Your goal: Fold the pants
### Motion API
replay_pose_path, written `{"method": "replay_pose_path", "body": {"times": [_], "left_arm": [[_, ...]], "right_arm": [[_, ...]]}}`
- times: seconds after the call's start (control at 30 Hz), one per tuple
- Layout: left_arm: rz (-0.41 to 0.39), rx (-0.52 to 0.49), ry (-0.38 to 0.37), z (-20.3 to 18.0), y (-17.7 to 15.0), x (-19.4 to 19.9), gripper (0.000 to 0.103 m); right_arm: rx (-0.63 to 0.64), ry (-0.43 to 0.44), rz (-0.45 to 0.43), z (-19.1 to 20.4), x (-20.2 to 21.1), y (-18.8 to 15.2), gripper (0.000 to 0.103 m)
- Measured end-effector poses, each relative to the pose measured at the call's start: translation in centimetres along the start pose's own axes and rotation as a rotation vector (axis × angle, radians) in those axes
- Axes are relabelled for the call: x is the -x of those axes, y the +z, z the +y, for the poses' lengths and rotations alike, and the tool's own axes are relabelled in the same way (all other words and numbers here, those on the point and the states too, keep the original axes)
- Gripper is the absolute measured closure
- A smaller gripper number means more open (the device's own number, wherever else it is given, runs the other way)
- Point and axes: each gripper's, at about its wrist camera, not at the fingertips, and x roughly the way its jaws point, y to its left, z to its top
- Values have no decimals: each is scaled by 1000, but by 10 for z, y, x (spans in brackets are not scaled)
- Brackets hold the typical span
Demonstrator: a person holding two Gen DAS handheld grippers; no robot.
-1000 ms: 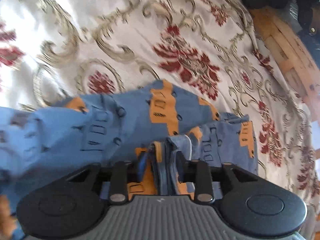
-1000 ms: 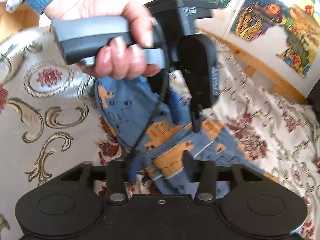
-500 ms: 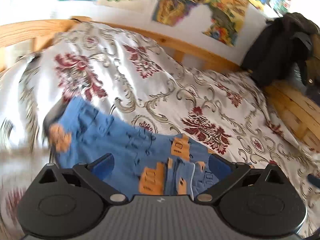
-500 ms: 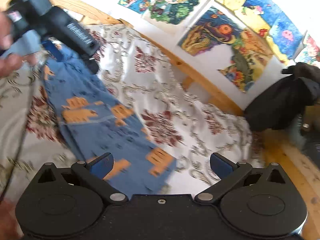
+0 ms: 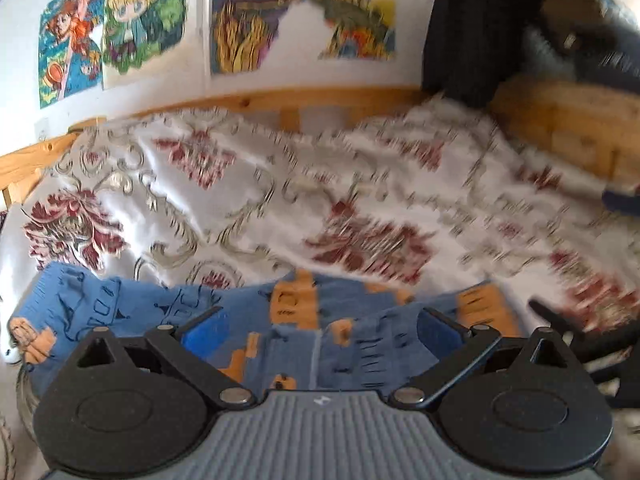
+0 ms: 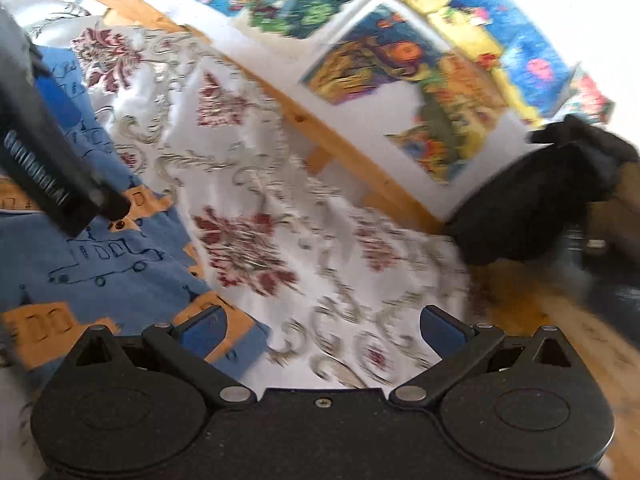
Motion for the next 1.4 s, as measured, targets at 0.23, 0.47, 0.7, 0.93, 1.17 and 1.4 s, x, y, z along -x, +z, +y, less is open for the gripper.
{"method": "replay_pose_path", "body": {"times": [0.23, 0.47, 0.7, 0.93, 1.17, 1.4], "left_arm": [[152, 99, 68, 45, -34, -49, 0], [132, 113, 45, 56, -30, -30, 1], [143, 86, 113, 64, -40, -9, 0], [111, 125, 130, 83, -43, 15, 0], [-50, 135, 297, 153, -31, 49, 0], [-22, 259, 30, 234, -7, 35, 6]], "right_arm": [[-9, 130, 60, -15, -64, -26, 1], [-168, 0, 112, -58, -47, -23, 4], [-121, 112, 141, 0, 19, -16, 1], [-13, 55, 93, 25, 26, -15, 1], [-57, 195, 42, 56, 40, 29, 1], [-65, 203, 48, 105, 24, 62, 1]]}}
